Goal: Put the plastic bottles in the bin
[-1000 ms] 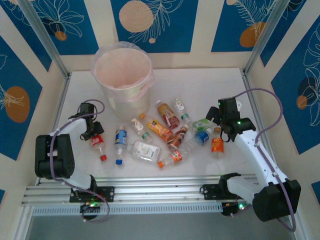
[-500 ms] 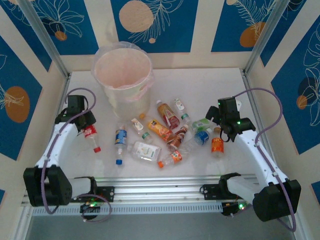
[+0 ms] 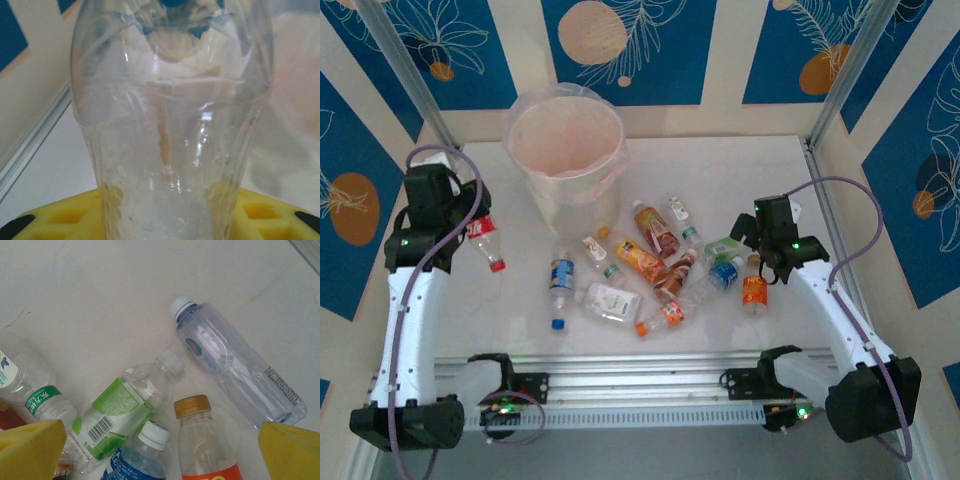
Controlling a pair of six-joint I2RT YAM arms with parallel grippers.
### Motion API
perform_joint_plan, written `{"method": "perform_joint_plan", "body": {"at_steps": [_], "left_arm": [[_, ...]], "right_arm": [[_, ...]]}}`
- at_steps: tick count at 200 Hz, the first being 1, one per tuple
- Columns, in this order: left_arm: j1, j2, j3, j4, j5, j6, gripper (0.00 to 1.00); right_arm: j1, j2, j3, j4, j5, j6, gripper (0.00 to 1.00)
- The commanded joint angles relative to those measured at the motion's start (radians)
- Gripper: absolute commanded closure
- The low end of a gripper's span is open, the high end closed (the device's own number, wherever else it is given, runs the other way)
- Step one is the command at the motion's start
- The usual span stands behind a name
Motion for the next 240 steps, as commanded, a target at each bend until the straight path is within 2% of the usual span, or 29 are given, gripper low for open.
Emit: {"method": "perform_joint_plan", "body": {"at_steps": [1,82,150,181,211,240], "left_arm": [[-0.022,0.024,0.102,0.059,0.069,0.036,0.53],[-0.159,0.292,0.484,0.272,0.163,0.116,0.55],[-0.226,0.574,0.720,0.522,0.281,0.241,0.56],[-0.252,0.704,0.821,0.517,0.351,0.332,0.52],[-0.270,0.819,0.939,0.395,0.391,0.412,0.50],[-0.283,0.869,0.949,0.308,0.387,0.496,0.50]], "right_arm": [[0.007,0.000,-0.010,0.022,-0.010,0.025,0.01],[0.012,-0.038,-0.003,0.004,-0.005,0.006,0.01],[0.016,-0.054,0.020,-0.025,0.010,0.002,0.01],[0.018,-0.055,0.033,-0.037,0.018,-0.004,0.01],[0.020,-0.058,0.037,-0.045,0.025,-0.007,0.01],[0.019,-0.056,0.037,-0.049,0.032,-0.010,0.01]]}}
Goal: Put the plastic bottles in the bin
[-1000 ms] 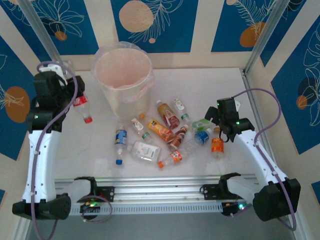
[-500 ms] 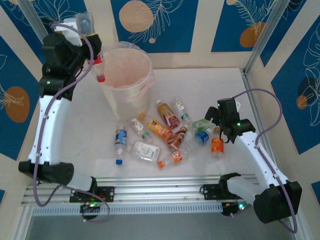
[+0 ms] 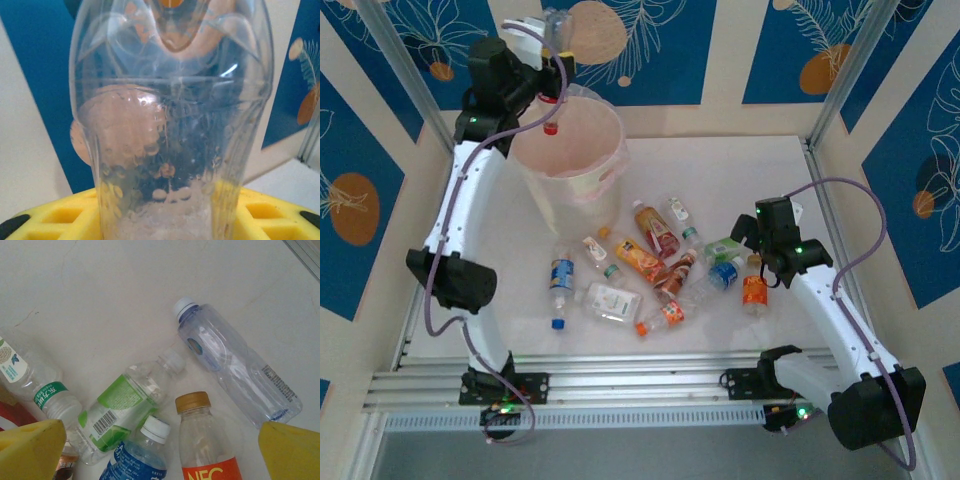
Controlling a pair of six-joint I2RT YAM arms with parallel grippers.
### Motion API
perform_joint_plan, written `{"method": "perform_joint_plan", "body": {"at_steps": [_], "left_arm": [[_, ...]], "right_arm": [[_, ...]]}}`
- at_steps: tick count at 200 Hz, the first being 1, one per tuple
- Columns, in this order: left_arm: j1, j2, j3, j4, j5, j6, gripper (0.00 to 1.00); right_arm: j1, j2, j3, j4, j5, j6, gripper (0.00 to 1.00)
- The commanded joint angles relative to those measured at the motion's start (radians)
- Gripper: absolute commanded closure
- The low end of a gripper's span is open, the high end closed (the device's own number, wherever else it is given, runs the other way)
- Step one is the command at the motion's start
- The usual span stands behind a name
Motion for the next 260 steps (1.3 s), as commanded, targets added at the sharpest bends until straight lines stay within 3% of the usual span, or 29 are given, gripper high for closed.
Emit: {"method": "perform_joint_plan", "body": {"at_steps": [1,57,260], "left_arm": [[-0.017,0.026,0.042,-0.088,0.035,0.114,0.50],[-0.023,0.063,0.010,-0.231,-0.016,0.231,0.50],[-0.022,0.133,-0.199,-0.270,-0.047,0.388,0.44]], "right_arm": [[0.006,-0.016,0.031,-0.017,0.026,-0.009,0.01],[0.005,-0.007,0.053,-0.049,0.039,-0.016,0.01],[-0.009,0.046,0.077,-0.084,0.043,0.005,0.01]]}}
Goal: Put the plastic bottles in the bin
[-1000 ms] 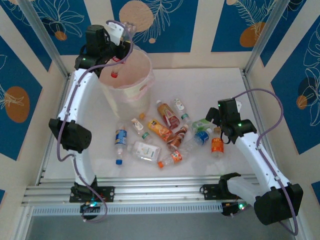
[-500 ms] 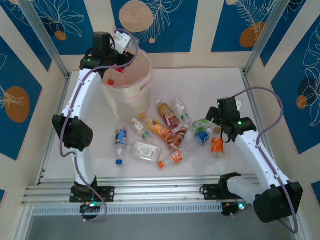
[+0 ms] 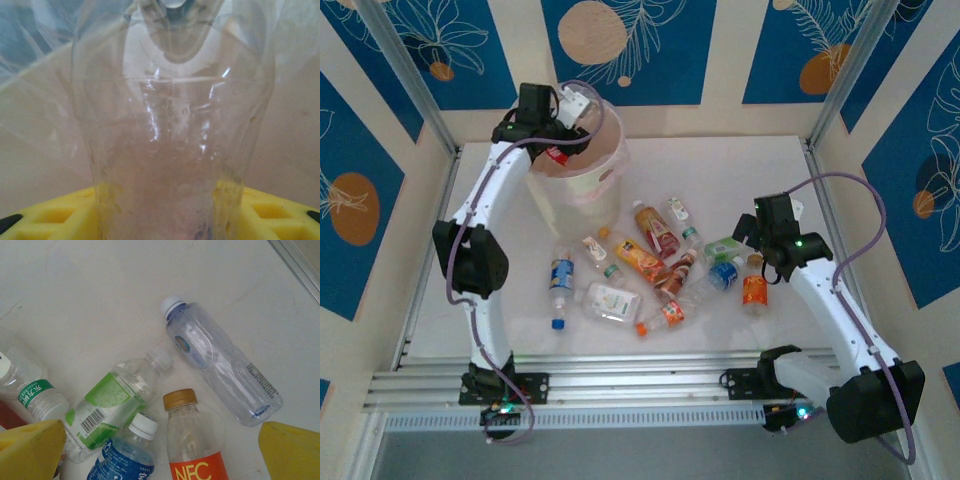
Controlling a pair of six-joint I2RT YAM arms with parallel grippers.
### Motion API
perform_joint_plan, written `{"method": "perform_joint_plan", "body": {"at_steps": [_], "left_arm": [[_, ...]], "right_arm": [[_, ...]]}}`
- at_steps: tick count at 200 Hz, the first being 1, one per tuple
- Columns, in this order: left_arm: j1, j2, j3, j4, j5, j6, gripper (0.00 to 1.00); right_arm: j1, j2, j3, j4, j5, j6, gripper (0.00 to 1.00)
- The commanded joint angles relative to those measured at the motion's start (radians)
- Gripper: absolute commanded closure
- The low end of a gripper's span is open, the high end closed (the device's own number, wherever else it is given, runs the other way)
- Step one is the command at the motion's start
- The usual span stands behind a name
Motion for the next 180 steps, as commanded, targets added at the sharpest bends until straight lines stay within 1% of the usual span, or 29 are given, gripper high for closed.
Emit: {"method": "perform_joint_plan", "body": {"at_steps": [1,40,112,159,180], "left_arm": [[-0.010,-0.003,-0.033,0.001,-0.002,0.039,0.44],[-0.010,-0.011,-0.071,0.004,-0.016,0.050,0.36],[-0.011,0.013,-0.066,-0.018,-0.046,0.069,0.36],[-0.011,-0.012,-0.034,-0.012,-0.055,0.023,0.36],[-0.011,-0.037,0.011,-0.014,-0.071,-0.016,0.31]], "right_arm": [[-0.008,0.007,0.025,-0.016,0.014,0.016,0.01],[-0.010,0.013,0.024,-0.015,0.012,0.017,0.01],[-0.010,0.009,0.018,-0.020,0.013,0.023,0.01],[-0.009,0.005,0.024,-0.023,0.013,0.019,0.01],[-0.009,0.004,0.022,-0.022,0.011,0.017,0.01]]}}
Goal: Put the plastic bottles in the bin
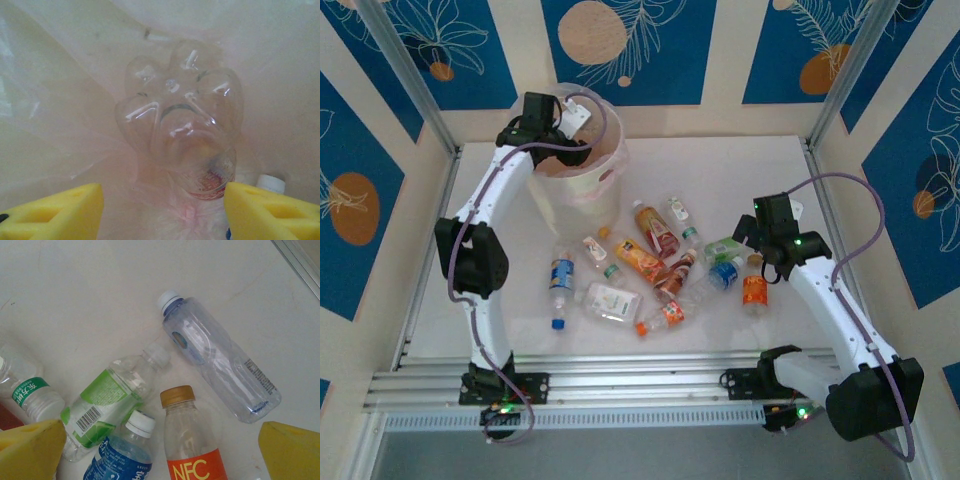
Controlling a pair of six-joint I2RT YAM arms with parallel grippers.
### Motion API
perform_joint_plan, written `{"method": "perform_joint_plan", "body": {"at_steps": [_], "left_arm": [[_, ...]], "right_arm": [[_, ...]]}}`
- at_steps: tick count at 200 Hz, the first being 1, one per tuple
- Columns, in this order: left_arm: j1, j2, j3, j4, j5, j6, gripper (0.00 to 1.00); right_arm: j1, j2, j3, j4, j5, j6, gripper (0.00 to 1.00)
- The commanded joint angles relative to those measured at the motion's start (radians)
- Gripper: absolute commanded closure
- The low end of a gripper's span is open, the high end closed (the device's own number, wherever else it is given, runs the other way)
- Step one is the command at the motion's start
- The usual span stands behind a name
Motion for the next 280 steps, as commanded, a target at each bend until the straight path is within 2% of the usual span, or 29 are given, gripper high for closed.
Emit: {"method": "perform_joint_plan", "body": {"at_steps": [1,16,39,52,110,150,191,245,280], "left_arm": [[-0.011,-0.038,0.072,-0.011,-0.021,-0.047,0.30],[-0.012,-0.063,0.104,-0.008,-0.032,-0.081,0.24],[-0.013,-0.103,0.149,-0.005,-0.048,-0.151,0.06],[-0.013,-0.131,0.160,0.003,-0.057,-0.186,0.01],[-0.014,-0.307,0.082,0.062,-0.114,-0.340,0.00],[-0.013,-0.506,-0.141,0.175,-0.165,-0.430,0.01],[-0.012,-0.745,-0.445,0.285,-0.205,-0.519,0.00],[-0.012,-0.977,-0.736,0.249,-0.265,-0.697,0.01],[-0.013,-1.065,-0.866,0.168,-0.278,-0.749,0.00]], "right_arm": [[-0.005,-0.006,0.023,-0.009,0.011,0.010,0.01],[-0.005,-0.006,0.021,-0.007,0.010,0.009,0.01],[-0.005,-0.006,0.018,-0.004,0.009,0.006,0.01],[-0.005,-0.006,0.017,-0.002,0.009,0.003,0.01],[-0.003,-0.022,0.005,0.000,0.015,-0.010,0.01],[-0.004,-0.044,-0.009,0.009,0.013,-0.016,0.01],[-0.004,-0.049,-0.016,0.016,0.009,-0.015,0.01],[-0.002,-0.049,-0.024,0.034,-0.004,-0.003,0.01],[0.001,-0.044,-0.029,0.043,-0.020,-0.006,0.01]]}}
